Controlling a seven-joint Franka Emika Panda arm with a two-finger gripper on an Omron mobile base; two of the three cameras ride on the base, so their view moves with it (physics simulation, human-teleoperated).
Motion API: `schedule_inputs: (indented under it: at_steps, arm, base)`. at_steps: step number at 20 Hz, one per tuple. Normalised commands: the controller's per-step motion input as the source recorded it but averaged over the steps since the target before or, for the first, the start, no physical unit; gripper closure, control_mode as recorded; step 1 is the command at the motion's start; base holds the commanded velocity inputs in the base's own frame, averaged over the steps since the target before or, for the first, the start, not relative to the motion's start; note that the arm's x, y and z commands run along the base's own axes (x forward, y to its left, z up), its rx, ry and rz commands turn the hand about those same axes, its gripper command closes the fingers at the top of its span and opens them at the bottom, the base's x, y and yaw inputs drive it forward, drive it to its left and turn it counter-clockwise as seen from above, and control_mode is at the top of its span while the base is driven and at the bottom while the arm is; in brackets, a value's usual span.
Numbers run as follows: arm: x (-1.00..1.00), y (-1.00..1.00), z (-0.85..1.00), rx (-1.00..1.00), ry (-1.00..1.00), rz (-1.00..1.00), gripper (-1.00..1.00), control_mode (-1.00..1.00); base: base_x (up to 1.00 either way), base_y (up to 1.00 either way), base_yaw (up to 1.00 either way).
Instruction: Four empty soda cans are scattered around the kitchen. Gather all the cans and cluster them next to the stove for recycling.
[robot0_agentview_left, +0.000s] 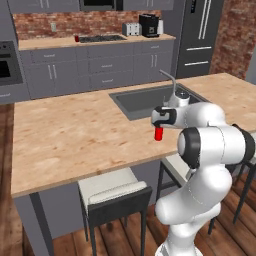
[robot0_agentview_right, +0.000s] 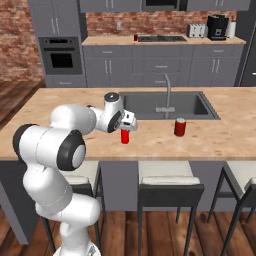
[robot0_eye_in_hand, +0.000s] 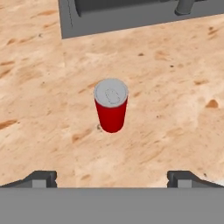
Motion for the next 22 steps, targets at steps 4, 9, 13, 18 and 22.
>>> schedule_inputs:
  at_steps: [4, 9, 13, 18, 22]
  arm:
    - [0.21, 0.00, -0.10, 0.00, 0.00, 0.00, -1.00, -1.00]
    - [0.18, 0.00, -0.09, 0.00, 0.00, 0.00, -1.00, -1.00]
    - [0.13, 0.00, -0.08, 0.00, 0.00, 0.00, -1.00, -1.00]
    - [0.04, 0.00, -0.04, 0.00, 0.00, 0.00, -1.00, -1.00]
    - [0.06, 0.00, -0.08, 0.00, 0.00, 0.00, -1.00, -1.00]
  base:
    - [0.00, 0.00, 0.00]
    - [0.00, 0.00, 0.00]
    - [0.00, 0.00, 0.00]
    - [0.00, 0.00, 0.00]
    - [0.00, 0.00, 0.00]
